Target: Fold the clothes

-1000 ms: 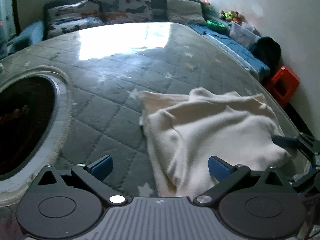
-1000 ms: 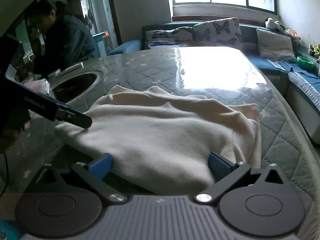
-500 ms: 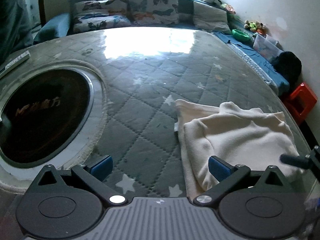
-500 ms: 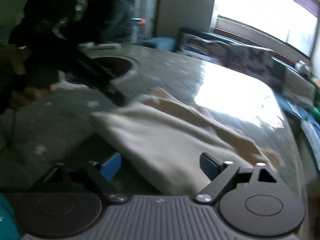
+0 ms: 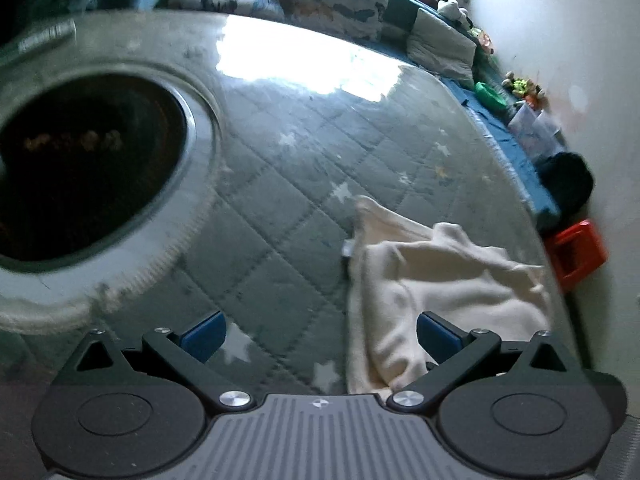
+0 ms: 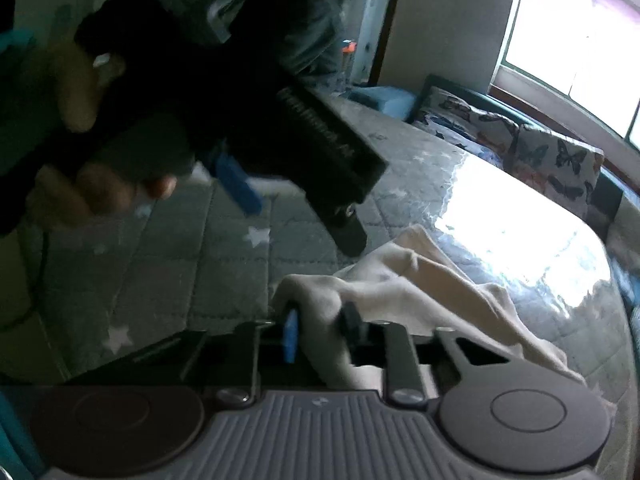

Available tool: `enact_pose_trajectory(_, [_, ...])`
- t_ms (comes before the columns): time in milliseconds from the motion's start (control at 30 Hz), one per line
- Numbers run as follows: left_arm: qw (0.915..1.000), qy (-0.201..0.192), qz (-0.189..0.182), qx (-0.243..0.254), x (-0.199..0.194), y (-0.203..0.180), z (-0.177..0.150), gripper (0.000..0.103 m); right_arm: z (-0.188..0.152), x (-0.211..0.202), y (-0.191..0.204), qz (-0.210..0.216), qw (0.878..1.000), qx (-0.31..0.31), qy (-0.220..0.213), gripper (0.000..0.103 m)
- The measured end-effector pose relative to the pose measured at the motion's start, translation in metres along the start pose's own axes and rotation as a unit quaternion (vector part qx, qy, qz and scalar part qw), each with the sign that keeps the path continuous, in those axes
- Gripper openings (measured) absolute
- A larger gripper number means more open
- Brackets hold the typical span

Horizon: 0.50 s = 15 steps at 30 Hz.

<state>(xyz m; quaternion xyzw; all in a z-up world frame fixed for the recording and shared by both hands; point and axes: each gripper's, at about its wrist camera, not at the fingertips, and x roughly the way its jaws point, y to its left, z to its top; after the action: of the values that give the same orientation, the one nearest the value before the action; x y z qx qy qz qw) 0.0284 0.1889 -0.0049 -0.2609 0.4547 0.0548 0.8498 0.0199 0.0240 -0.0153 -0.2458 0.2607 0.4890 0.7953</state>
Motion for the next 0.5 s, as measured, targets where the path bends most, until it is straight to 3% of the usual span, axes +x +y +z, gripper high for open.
enact_pose_trajectory(200, [0.9964,0.020,-0.053,-0.063,0.009,-0.004,0.006,0.103,0.003,-0.023,-0.032,0.020,0.996,0.080,-0.038,0.015])
enact_pose_trajectory(400, [0.9795,0.057,-0.121,-0.151,0.028,-0.006,0.005,0.103,-0.002,-0.044,-0.047,0.035,0.991,0.116,-0.060,0.014])
enact_pose_trajectory(500, [0.9765,0.060,-0.136,-0.156,0.034,-0.013,0.004,0.101,-0.005,-0.048,-0.048,0.042,0.990,0.116,-0.063,0.014])
